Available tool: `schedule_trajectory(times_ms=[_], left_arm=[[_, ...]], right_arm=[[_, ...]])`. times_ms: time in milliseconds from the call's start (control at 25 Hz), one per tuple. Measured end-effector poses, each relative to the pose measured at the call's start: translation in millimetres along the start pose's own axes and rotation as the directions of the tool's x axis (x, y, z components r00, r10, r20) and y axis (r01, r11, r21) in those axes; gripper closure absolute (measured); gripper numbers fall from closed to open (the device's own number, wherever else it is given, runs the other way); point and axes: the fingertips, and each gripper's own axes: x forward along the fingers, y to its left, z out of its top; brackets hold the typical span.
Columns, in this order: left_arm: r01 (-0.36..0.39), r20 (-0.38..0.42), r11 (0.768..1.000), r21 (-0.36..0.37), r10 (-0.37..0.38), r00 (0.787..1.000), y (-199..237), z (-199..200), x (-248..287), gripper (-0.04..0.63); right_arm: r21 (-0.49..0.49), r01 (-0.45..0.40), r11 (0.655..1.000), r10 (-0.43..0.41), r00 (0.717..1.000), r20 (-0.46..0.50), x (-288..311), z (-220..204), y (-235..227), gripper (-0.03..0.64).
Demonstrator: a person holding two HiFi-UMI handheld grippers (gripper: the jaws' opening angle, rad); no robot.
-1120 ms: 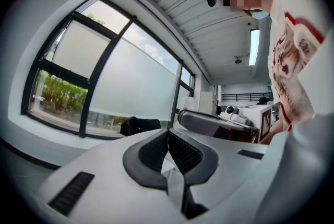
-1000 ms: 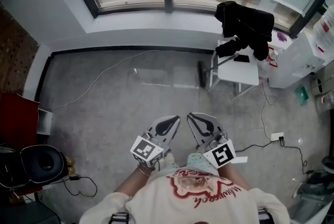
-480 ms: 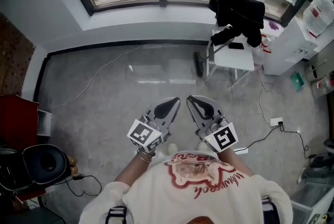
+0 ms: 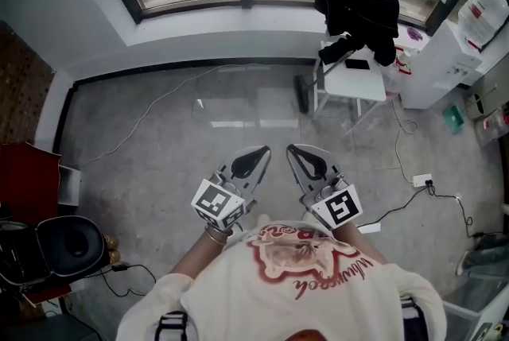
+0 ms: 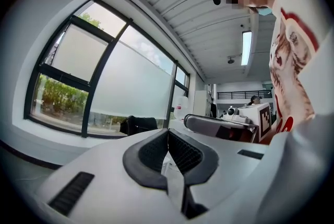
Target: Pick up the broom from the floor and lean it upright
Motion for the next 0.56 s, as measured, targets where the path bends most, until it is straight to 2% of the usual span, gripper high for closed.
schedule_trajectory(times_ms=[240,560], left_arm=[[0.010,-0.009,1.000,0.024,-0.010,1.000,-7.9,2.5,-3.6,0.574],[0.005,-0.013,1.000,0.011,-0.005,1.000,-4.8,-3.5,-8.4,0.574]], right_arm=[[0.001,0.008,1.000,-0.008,1.000,0.009,-2.0,2.3,1.1,0.586],[0.001,0.016,1.000,-0.016,1.000,-0.004,-3.0,-4.6,1.3,0.586]])
